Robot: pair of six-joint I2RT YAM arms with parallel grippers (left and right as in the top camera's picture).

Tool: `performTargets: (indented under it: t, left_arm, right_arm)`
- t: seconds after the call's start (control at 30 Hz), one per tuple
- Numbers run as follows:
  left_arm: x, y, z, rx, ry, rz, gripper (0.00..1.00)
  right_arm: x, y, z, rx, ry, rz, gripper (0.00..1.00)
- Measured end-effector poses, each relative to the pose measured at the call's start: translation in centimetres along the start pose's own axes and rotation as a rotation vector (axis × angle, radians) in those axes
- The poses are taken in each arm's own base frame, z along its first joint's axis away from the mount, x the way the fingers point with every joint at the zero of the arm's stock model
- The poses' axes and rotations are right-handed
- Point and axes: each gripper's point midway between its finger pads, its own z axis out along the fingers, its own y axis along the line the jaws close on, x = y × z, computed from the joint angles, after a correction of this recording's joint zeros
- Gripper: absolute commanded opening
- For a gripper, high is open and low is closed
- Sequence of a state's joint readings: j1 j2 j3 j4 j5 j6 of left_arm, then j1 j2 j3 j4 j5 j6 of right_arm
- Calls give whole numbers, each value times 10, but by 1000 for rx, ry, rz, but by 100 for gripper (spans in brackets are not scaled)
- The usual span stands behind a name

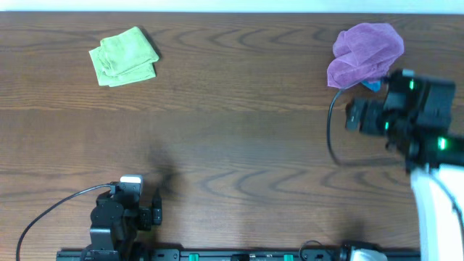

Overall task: Fold the cloth
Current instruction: 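Reach the right gripper to the purple cloth and grasp it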

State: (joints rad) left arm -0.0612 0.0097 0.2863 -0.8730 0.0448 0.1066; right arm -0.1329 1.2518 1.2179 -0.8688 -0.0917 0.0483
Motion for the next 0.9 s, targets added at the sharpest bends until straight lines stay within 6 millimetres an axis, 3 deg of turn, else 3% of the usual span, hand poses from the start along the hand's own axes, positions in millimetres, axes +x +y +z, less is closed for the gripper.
performTargets:
  t: [0.3, 0.57, 0.9]
  left_arm:
    - [0, 0, 0, 0, 0, 0, 95]
    - [0, 0, 0, 0, 0, 0, 95]
    - [0, 0, 0, 0, 0, 0, 95]
  right_arm:
    - [-68, -34, 76, 59, 2, 33, 99]
    - [-89, -47, 135, 68, -35, 20, 99]
    - [-102, -51, 172, 63, -94, 12, 95]
